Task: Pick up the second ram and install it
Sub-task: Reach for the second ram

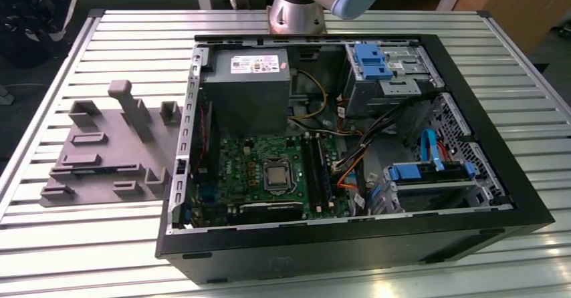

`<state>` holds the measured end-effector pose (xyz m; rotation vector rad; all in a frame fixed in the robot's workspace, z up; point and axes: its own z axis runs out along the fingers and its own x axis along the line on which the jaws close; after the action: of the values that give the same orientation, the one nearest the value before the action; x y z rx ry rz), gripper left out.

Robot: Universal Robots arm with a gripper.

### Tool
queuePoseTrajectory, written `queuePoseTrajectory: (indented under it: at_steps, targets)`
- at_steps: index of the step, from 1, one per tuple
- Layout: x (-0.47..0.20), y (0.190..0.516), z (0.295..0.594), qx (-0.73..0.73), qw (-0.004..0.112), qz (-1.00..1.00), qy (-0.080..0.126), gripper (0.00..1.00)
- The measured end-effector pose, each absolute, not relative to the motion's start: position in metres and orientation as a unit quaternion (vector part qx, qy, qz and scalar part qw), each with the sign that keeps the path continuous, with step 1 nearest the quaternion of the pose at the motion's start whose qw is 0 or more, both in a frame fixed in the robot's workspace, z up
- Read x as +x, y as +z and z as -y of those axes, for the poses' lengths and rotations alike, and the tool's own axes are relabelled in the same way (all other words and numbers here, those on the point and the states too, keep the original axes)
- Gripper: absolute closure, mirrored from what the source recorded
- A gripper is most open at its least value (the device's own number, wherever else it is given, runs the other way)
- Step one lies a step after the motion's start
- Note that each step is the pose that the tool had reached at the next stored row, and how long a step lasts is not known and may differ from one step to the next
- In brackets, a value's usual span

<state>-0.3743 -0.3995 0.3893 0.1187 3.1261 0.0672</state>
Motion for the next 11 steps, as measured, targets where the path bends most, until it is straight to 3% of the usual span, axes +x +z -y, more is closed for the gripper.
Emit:
queuePoseTrajectory:
  at_steps: [4,11]
  targets:
    - [-0.375,0.387,0.401,0.038,-0.006,-0.999,0.021,0.89]
    - [-0.383,0.381,0.418,0.038,-0.007,-0.999,0.021,0.89]
